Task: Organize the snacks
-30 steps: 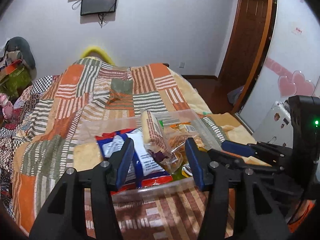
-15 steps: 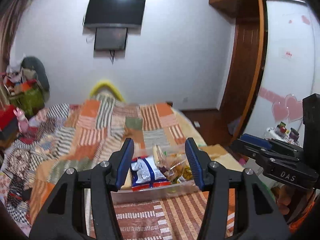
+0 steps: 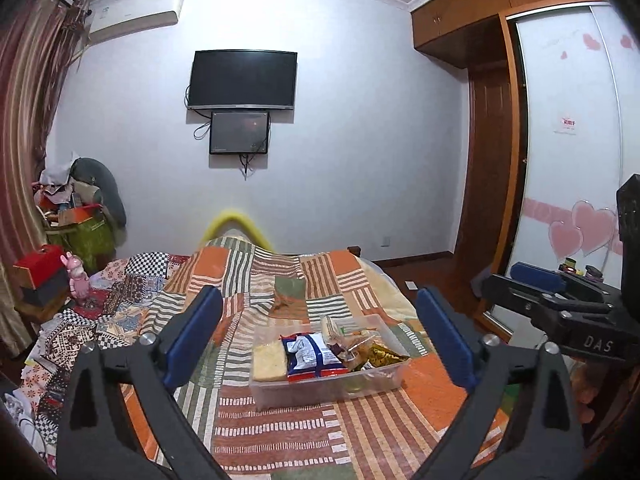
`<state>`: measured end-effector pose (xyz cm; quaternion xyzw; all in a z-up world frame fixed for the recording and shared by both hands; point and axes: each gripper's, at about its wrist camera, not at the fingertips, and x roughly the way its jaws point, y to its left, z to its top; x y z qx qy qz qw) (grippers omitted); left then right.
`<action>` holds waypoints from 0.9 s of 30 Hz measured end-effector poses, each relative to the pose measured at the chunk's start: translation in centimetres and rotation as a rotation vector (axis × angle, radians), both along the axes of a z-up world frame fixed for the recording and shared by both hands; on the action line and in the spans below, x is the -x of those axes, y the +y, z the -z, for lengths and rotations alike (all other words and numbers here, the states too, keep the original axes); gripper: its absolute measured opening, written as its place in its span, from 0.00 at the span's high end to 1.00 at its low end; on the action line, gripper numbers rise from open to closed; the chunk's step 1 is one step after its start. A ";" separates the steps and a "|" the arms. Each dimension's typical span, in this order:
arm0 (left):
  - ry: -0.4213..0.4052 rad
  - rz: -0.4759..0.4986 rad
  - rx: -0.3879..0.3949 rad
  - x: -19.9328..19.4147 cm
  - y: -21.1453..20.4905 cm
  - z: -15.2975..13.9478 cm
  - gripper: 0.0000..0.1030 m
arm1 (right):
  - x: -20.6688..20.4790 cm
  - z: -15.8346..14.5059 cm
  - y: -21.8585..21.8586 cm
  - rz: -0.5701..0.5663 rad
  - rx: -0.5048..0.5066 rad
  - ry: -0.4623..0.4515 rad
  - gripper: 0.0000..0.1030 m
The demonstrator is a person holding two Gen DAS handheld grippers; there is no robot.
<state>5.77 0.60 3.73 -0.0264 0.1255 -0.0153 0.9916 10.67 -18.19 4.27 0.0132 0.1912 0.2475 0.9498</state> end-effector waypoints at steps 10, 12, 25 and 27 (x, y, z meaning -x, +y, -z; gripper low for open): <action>0.000 -0.003 -0.001 0.6 0.3 0.8 0.01 | 1.7 0.1 0.3 0.062 0.025 -0.070 0.00; 0.000 -0.004 0.000 0.7 0.3 0.9 0.00 | 1.7 0.1 0.3 0.064 0.026 -0.068 0.00; 0.001 -0.010 -0.003 0.7 0.3 1.1 0.00 | 2.3 0.5 -0.1 0.075 0.034 -0.067 0.00; 0.001 -0.009 -0.002 0.6 0.2 1.1 0.00 | 2.3 0.4 -0.1 0.077 0.036 -0.070 0.00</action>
